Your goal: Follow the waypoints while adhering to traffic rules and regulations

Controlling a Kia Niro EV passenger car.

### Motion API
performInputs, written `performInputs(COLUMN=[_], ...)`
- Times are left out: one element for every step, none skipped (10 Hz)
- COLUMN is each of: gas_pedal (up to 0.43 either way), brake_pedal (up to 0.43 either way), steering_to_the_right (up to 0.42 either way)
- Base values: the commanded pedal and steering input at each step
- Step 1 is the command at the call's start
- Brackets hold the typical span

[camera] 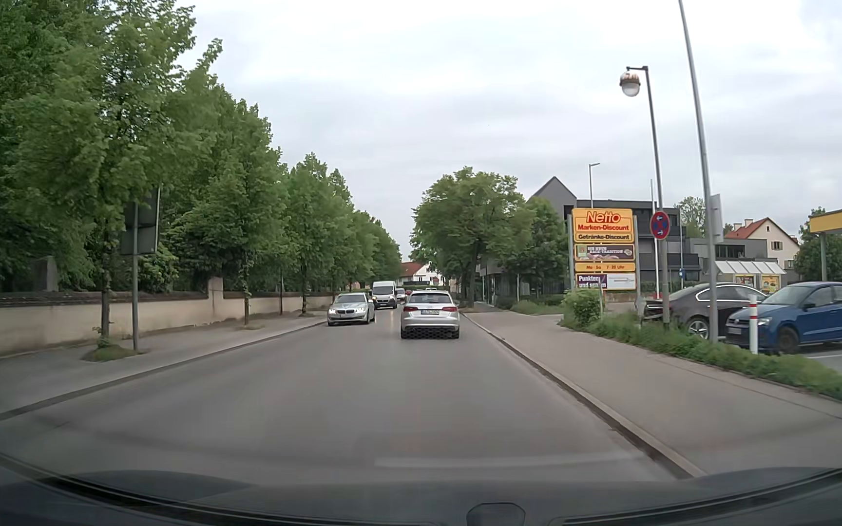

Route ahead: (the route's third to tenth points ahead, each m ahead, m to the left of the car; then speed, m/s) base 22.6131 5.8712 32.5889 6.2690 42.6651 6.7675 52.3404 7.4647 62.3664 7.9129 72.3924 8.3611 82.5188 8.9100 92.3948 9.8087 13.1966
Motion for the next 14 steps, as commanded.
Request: performInputs(gas_pedal=[0.110,0.110,0.110,0.110,0.110,0.110,0.110,0.067,0.020,0.000,0.000,0.000,0.000,0.000], brake_pedal=[0.000,0.000,0.000,0.000,0.000,0.000,0.000,0.000,0.000,0.000,0.000,0.000,0.000,0.000], steering_to_the_right=[-0.016,-0.015,-0.014,-0.011,-0.010,-0.009,-0.008,-0.007,-0.006,-0.005,-0.005,-0.005,-0.004,-0.004])
